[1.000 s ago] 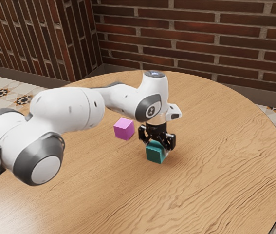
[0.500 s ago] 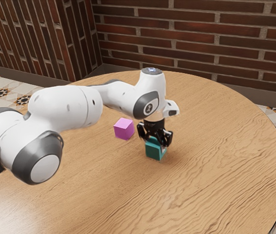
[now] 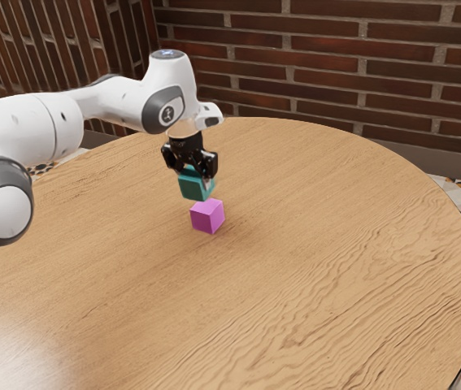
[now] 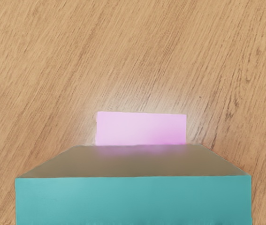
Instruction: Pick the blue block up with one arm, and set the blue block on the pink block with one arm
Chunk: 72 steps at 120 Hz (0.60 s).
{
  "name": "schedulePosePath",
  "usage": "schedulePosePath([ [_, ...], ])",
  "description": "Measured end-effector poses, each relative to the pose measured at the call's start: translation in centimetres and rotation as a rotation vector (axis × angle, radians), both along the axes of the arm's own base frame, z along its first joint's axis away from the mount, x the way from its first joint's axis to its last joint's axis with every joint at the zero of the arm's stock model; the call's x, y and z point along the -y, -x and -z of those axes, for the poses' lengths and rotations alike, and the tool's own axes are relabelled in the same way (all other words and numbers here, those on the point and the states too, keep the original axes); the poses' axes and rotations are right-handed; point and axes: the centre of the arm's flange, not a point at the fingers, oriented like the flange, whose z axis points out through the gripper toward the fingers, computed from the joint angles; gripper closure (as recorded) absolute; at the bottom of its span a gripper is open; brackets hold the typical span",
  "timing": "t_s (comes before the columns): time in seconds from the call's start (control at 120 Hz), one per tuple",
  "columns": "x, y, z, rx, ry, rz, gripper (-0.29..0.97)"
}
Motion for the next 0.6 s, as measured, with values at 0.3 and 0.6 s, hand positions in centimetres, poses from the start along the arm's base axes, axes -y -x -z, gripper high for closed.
schedulePosePath([
  [0.3, -1.0, -0.8, 2.5, -0.079, 0.009, -0.005, 0.3],
  [0.6, 0.0, -1.4, 2.6, -0.101, 0.005, 0.016, 0.3],
])
